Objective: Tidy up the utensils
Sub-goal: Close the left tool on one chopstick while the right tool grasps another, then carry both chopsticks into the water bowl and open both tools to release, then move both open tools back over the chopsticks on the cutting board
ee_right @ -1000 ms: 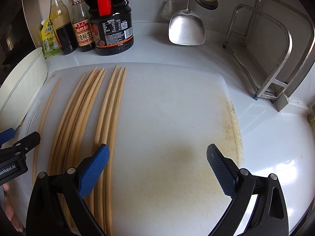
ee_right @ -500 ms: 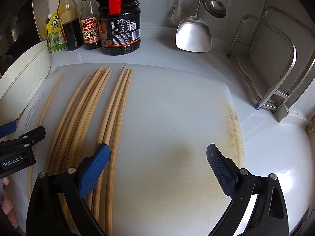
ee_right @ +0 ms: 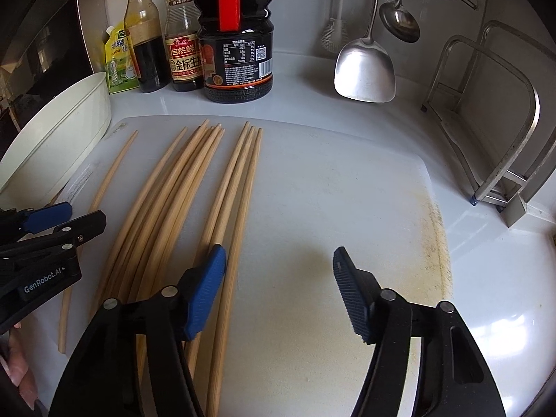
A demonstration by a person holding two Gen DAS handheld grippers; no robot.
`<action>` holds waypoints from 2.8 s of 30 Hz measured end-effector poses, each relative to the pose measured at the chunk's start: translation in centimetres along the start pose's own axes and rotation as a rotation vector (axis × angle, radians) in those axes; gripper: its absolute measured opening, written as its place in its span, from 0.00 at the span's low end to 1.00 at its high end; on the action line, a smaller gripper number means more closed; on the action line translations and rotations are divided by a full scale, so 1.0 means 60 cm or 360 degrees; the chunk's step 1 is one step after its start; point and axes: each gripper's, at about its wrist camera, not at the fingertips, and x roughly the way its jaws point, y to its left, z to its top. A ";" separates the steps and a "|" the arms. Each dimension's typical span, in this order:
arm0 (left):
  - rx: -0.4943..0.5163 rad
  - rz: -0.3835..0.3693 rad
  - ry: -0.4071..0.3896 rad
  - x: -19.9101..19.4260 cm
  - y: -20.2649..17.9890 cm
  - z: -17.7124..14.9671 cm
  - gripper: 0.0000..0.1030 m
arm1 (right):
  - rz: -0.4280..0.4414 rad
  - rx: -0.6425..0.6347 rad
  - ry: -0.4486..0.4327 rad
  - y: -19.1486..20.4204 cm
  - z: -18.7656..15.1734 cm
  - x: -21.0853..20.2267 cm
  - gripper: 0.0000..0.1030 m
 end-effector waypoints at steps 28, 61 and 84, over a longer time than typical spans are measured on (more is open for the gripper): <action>-0.0042 -0.0132 -0.0116 -0.110 0.085 0.051 0.07 | 0.0184 0.0085 -0.0088 0.045 0.072 -0.115 0.06; -0.0169 0.0011 0.0045 0.016 0.468 0.148 0.08 | 0.0491 -0.0043 0.0209 0.484 0.268 0.101 0.06; -0.0292 0.0039 0.0043 0.009 0.490 0.141 0.67 | 0.0380 -0.0054 0.0146 0.460 0.264 0.073 0.26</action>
